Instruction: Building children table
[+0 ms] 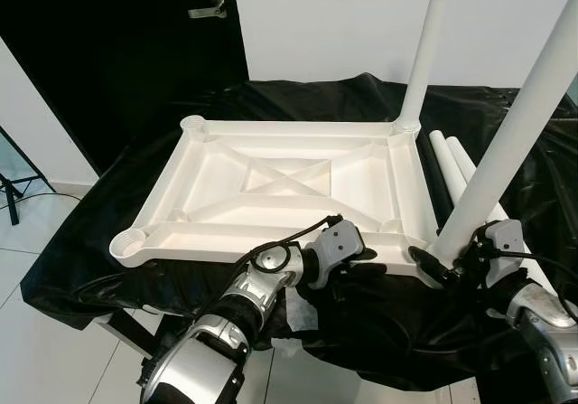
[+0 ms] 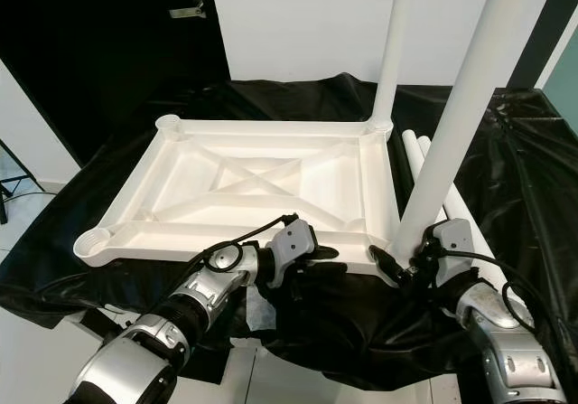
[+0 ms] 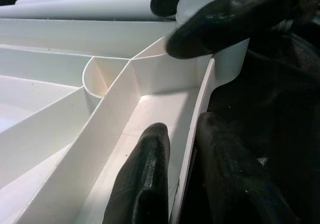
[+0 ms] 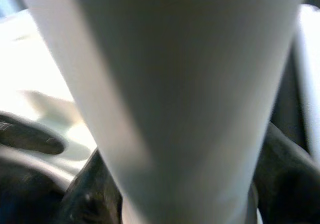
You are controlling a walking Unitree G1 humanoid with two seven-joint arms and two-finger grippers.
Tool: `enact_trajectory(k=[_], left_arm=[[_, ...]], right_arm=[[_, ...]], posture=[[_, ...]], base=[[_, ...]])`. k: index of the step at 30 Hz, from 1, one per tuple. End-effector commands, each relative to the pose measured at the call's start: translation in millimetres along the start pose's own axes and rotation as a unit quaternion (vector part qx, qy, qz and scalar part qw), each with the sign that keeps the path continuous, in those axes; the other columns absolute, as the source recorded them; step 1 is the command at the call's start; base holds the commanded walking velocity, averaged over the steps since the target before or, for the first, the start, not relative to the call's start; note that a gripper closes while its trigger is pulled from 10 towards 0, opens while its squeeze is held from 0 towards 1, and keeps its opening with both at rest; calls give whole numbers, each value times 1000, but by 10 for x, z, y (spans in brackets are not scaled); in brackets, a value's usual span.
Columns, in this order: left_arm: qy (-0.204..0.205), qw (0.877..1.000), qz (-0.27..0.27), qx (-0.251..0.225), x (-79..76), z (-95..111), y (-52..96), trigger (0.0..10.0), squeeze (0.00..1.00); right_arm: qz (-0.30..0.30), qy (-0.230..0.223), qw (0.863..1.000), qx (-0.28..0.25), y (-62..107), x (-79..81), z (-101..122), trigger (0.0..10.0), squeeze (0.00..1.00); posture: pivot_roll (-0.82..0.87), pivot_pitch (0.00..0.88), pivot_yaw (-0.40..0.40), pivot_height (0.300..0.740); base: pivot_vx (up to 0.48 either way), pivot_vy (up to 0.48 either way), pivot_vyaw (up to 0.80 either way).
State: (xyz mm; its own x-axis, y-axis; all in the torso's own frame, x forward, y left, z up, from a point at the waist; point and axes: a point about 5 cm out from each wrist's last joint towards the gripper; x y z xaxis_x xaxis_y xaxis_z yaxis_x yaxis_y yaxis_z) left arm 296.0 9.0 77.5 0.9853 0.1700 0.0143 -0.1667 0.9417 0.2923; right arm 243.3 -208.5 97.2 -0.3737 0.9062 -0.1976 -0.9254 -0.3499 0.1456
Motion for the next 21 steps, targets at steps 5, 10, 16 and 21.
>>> enact_trajectory(k=[5,10,16,21], left_arm=[[65,993,-36,92,-220,-462,14,10000,0],[65,993,-35,94,-217,-468,23,10000,0],[64,993,-39,93,-232,-457,-3,10000,0],[64,993,-40,92,-235,-451,-12,10000,0]], right_arm=[[-131,-41,990,25,-76,419,-243,0,0],[-258,-77,963,29,-30,334,-278,0,0],[-319,-87,943,24,-65,218,-227,0,0],[-318,-85,944,22,-83,207,-212,0,0]], posture=[[-137,0,41,740],[-140,0,42,740],[-140,0,42,740],[-136,0,38,740]], base=[[0,0,0],[0,0,0],[0,0,0],[0,0,0]])
Point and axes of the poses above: a point about 5 cm out from each wrist's last joint towards the gripper, its own y axis pointing back from the gripper into the wrist, its own z axis along the axis of the wrist's last joint, x = y × z, and after that the axes turned 7 degrees about y, right-handed
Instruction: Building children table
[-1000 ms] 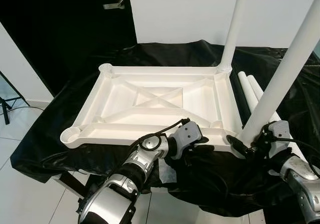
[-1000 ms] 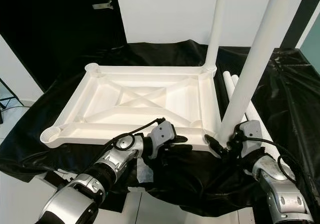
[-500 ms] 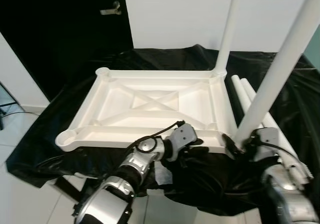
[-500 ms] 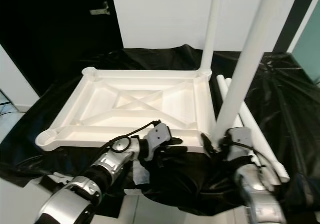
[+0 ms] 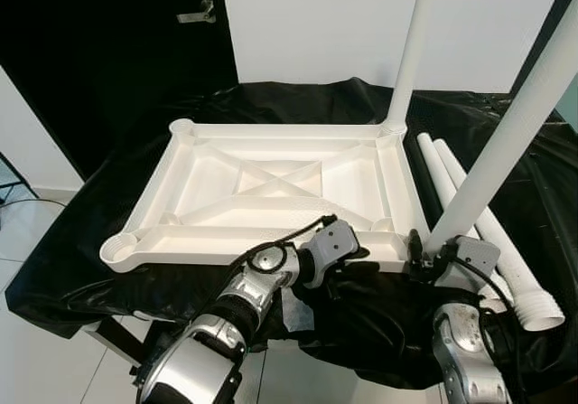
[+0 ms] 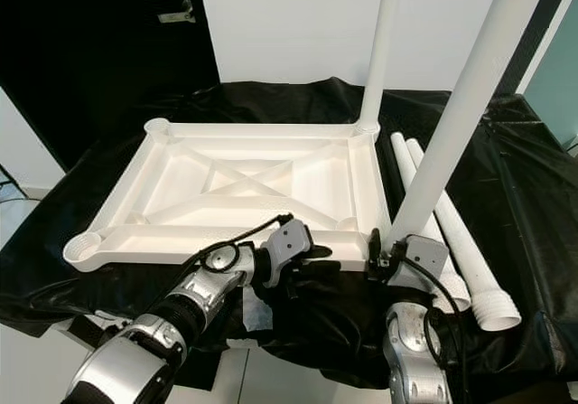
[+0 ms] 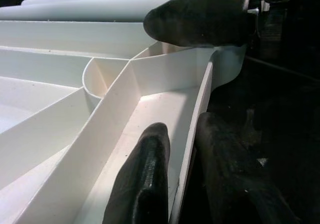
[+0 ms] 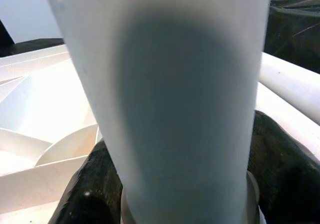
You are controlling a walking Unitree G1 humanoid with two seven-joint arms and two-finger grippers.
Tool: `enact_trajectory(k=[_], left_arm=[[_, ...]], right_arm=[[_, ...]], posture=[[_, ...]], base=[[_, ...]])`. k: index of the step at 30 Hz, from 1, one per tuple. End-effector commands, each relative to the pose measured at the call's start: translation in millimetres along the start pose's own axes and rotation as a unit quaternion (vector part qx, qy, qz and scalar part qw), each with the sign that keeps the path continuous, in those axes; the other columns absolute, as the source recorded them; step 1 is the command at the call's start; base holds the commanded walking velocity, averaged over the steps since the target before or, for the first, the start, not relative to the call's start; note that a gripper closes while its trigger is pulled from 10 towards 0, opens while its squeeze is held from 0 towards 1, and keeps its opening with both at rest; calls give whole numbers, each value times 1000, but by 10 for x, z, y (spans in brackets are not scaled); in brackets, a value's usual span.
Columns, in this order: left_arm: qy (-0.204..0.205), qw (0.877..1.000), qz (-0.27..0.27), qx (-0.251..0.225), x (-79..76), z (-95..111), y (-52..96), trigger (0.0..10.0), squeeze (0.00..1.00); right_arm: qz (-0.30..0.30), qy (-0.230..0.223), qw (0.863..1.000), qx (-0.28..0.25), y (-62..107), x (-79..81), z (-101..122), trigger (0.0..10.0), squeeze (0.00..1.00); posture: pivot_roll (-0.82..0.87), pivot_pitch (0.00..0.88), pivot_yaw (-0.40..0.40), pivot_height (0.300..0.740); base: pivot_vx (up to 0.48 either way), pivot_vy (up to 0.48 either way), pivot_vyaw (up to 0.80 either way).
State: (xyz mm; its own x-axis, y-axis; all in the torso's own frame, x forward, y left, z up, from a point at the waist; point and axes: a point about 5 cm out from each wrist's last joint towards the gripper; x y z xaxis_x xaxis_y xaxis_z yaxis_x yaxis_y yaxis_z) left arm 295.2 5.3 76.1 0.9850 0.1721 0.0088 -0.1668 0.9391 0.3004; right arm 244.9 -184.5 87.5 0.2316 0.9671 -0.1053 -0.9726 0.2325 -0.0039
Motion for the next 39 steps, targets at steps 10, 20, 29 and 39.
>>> enact_trajectory(k=[10,20,29,39], left_arm=[[67,993,-38,88,-239,-491,41,10000,0],[65,993,-43,86,-252,-475,14,10000,0],[63,993,-46,87,-255,-474,14,10000,0],[66,993,-44,87,-256,-483,16,10000,0]], right_arm=[[51,8,999,5,-49,146,-31,10000,1000],[189,113,975,-40,-64,133,66,10000,0],[361,128,923,18,-5,-82,9,0,0],[453,161,875,57,107,-68,-47,0,0]], posture=[[-134,0,29,740],[-154,0,28,740],[-159,0,28,740],[-149,0,25,740]], base=[[0,0,0],[0,0,0],[0,0,0],[0,0,0]])
Point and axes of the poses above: a point about 5 cm out from each wrist's last joint towards the gripper, its own y axis pointing back from the gripper into the wrist, its own z axis along the axis of the wrist's last joint, x = y × z, and after that the axes turned 7 degrees about y, right-handed
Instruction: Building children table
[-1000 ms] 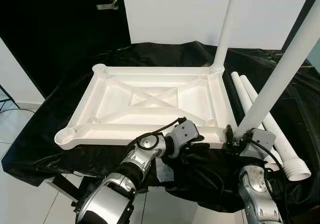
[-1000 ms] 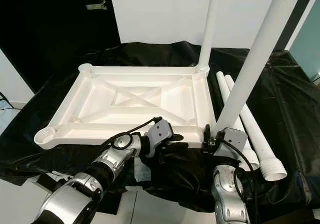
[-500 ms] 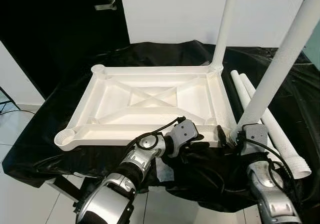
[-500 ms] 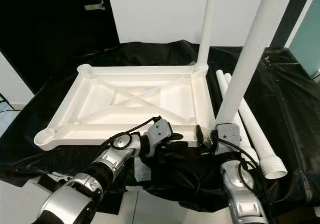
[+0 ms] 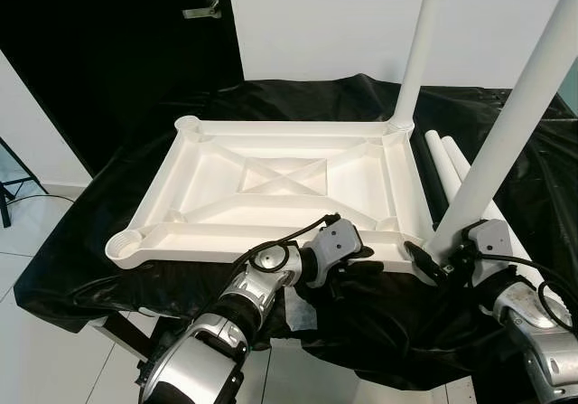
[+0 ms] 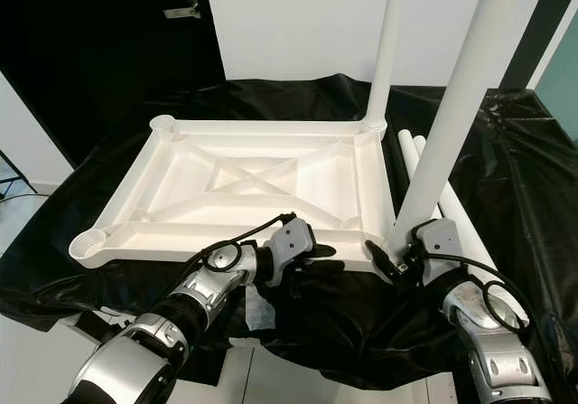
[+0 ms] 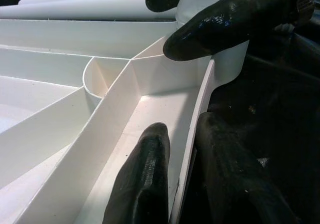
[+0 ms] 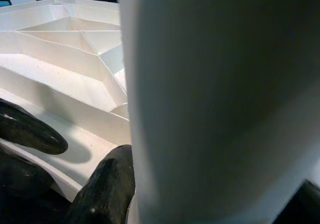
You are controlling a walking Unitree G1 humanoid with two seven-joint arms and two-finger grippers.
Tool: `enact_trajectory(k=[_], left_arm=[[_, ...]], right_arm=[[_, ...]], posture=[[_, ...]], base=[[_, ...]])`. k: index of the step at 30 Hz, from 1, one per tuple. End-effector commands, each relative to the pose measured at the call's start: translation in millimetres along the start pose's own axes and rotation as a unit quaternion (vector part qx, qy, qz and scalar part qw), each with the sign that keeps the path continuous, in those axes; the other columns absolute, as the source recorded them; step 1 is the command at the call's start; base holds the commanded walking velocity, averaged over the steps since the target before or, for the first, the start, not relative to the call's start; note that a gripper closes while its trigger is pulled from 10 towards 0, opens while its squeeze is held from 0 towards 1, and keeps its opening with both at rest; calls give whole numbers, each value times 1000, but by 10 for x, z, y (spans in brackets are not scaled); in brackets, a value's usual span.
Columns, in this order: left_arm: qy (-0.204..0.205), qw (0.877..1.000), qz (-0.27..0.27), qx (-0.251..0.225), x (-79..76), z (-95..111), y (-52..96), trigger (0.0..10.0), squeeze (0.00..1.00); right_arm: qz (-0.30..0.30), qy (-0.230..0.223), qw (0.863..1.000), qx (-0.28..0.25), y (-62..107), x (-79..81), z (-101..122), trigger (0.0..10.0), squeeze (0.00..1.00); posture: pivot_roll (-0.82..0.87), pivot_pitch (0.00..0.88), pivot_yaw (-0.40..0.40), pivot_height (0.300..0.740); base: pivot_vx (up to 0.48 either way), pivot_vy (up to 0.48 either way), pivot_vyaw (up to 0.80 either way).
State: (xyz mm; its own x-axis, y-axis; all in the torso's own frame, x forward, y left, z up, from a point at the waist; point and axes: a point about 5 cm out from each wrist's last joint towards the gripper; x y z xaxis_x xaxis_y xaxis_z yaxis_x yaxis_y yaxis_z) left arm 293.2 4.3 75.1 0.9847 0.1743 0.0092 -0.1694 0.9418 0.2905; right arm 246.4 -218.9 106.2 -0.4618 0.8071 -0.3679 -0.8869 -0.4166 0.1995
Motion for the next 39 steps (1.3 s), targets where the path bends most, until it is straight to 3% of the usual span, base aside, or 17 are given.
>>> enact_trajectory(k=[1,8,10,11,14,16,19,20,24,26,30,31,32,33,36,37,39], left_arm=[[66,992,-45,93,-235,-475,31,10000,0],[72,992,-44,94,-255,-515,52,10000,0],[71,992,-44,94,-256,-517,53,10000,0],[71,992,-44,94,-256,-515,52,10000,0],[69,992,-43,94,-247,-503,51,10000,0],[69,992,-43,94,-247,-503,51,10000,0],[68,992,-43,94,-242,-502,55,10000,0],[68,992,-43,95,-242,-504,58,10000,0],[68,992,-43,95,-242,-504,58,10000,0],[68,992,-44,96,-244,-506,59,10000,0],[68,992,-44,95,-243,-498,54,10000,0],[68,992,-44,94,-244,-496,52,10000,0],[68,992,-44,94,-244,-495,51,10000,0],[68,992,-44,94,-246,-498,52,10000,0],[70,992,-43,94,-251,-510,59,10000,0],[70,992,-43,94,-252,-514,63,10000,0],[71,992,-43,95,-252,-520,68,10000,0]], right_arm=[[126,-7,992,22,-50,387,-83,0,0],[86,-40,995,34,-76,332,-120,0,0],[45,-50,997,28,-119,334,-118,0,0],[-18,-71,997,29,-160,327,-136,0,0],[-203,-110,973,26,-159,353,-180,0,0],[-203,-110,973,26,-159,353,-180,0,0],[-280,-153,947,30,-128,388,-198,0,0],[-316,-182,931,35,-128,406,-211,0,0],[-316,-182,931,35,-128,406,-211,0,0],[-339,-196,919,38,-181,426,-190,0,0],[-336,-172,926,28,-244,419,-130,0,0],[-338,-168,926,26,-251,422,-118,3647,0],[-340,-167,925,25,-256,425,-111,3647,0],[-343,-162,925,27,-265,439,-109,10000,0],[-346,-152,925,28,-273,455,-102,10000,0],[-343,-155,926,22,-273,453,-91,10000,1000],[-334,-156,929,14,-277,435,-72,10000,1000]], posture=[[-149,0,25,740],[-145,0,30,740],[-144,0,31,740],[-142,0,31,740],[-135,0,33,740],[-135,0,33,740],[-131,0,36,740],[-132,0,38,740],[-132,0,38,740],[-131,0,40,740],[-127,0,38,740],[-125,0,37,740],[-125,0,37,740],[-124,0,36,740],[-124,0,36,740],[-124,0,36,740],[-125,0,35,740]], base=[[0,0,0],[0,0,0],[0,0,0],[0,0,0],[0,0,0],[0,0,0],[0,0,0],[0,0,0],[0,0,0],[0,0,0],[0,0,0],[0,0,0],[0,0,0],[0,0,0],[0,0,0],[0,0,0],[0,0,0]])
Point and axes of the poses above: a point about 5 cm out from each wrist's last joint towards the gripper, its own y axis pointing back from the gripper into the wrist, its own z axis along the axis of the wrist's last joint, x = y × z, and after that the axes turned 7 degrees about y, right-handed
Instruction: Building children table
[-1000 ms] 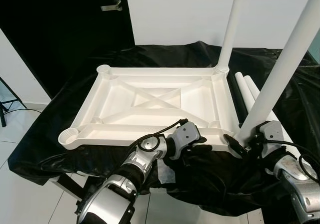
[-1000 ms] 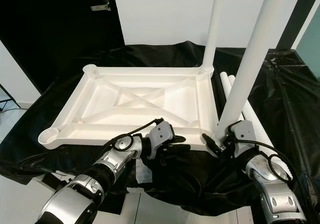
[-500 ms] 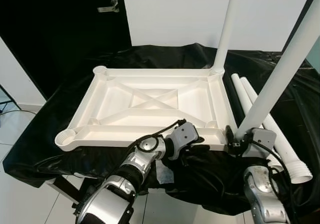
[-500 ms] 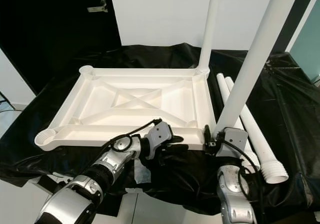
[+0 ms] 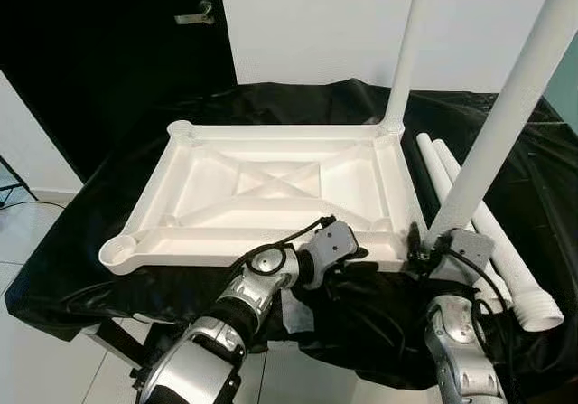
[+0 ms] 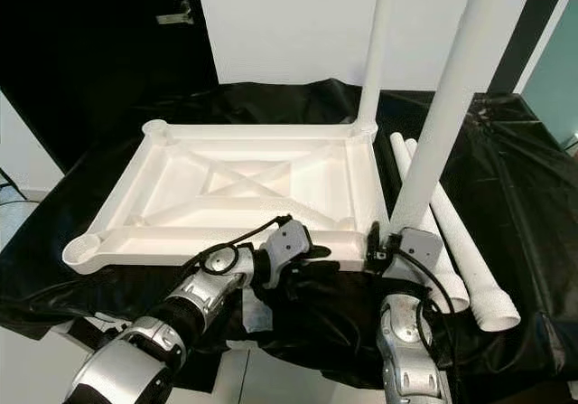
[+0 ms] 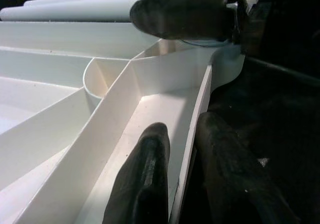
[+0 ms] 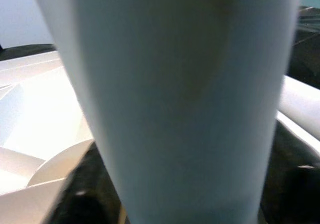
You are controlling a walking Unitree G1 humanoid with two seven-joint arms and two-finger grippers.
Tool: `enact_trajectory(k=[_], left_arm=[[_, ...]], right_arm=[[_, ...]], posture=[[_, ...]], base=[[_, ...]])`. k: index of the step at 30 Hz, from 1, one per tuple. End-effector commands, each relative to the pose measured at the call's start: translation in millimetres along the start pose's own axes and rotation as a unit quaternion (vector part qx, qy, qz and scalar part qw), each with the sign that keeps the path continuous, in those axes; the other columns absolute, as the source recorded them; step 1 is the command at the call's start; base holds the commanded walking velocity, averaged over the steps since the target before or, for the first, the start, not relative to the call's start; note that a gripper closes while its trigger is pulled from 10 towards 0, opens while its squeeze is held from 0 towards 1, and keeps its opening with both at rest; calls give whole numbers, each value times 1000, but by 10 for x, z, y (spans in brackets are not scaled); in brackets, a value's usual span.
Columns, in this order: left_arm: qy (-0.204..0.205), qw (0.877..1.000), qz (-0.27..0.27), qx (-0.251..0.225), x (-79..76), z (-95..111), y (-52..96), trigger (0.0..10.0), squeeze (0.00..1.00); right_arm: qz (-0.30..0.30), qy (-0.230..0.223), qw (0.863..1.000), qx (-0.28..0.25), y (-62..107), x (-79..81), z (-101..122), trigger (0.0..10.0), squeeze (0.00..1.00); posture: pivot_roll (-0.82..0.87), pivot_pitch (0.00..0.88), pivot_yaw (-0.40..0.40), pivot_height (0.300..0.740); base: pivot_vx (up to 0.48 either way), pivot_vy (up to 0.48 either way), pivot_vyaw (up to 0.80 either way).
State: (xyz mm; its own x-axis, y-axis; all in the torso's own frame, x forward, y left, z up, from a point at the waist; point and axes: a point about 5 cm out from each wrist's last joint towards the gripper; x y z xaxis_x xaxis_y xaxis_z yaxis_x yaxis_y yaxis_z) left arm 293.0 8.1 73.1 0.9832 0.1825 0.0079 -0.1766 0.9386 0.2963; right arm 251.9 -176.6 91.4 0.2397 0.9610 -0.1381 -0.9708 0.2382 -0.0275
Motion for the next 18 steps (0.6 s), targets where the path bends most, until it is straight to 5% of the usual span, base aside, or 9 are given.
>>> enact_trajectory(k=[1,2,3,4,5,18], left_arm=[[69,992,-46,92,-255,-493,38,10000,0],[69,992,-46,92,-255,-493,38,10000,0],[69,992,-46,92,-255,-493,38,10000,0],[69,992,-47,92,-255,-493,38,10000,0],[68,992,-47,92,-255,-489,35,10000,0],[67,992,-49,94,-243,-487,46,10000,0]], right_arm=[[20,-5,999,36,6,29,-123,10000,1000],[20,-5,999,36,6,29,-123,10000,1000],[44,-6,999,28,-8,42,-97,10000,451],[61,-6,998,21,-16,54,-80,10000,451],[83,-6,996,11,-25,48,-49,10000,0],[230,58,971,13,-25,-225,-37,10000,0]], posture=[[-129,0,36,740],[-129,0,36,740],[-131,0,38,740],[-131,0,38,740],[-133,0,39,740],[-147,0,48,740]], base=[[0,0,0],[0,0,0],[0,0,0],[0,0,0],[0,0,0],[0,0,0]])
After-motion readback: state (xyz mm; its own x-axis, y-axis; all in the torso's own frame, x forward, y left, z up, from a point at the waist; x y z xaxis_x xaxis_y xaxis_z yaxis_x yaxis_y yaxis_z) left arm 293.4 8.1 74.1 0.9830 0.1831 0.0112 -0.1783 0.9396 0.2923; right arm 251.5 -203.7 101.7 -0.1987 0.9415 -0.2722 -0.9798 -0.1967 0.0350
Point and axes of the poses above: a point about 5 cm out from each wrist's last joint towards the gripper, its own y axis pointing back from the gripper into the wrist, its own z axis along the axis of the wrist's last joint, x = y × z, and after that the axes turned 7 degrees about y, right-handed
